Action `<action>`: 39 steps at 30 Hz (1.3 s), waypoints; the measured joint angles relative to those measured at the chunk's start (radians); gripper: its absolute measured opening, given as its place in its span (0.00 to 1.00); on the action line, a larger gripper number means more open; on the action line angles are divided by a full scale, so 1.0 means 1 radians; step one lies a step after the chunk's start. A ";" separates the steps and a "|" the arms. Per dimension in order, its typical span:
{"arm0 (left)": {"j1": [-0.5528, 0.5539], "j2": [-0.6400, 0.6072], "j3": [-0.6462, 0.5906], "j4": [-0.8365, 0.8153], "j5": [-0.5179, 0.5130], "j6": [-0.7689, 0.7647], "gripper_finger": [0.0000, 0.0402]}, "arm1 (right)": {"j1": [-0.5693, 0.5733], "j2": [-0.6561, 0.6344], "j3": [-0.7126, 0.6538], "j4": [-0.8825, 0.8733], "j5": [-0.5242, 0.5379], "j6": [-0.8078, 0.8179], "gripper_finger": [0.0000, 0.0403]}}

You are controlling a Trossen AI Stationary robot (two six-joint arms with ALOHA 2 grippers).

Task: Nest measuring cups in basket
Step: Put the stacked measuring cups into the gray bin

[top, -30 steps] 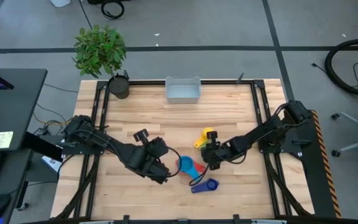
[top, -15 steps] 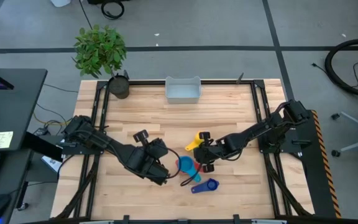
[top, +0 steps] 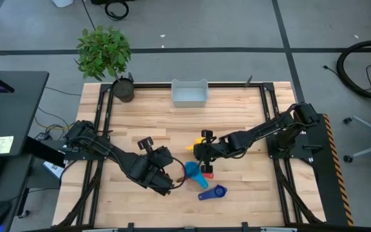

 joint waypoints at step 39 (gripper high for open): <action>-0.012 0.000 0.000 0.000 -0.002 0.000 0.02 | -0.256 -0.215 0.019 0.004 -0.371 0.479 0.02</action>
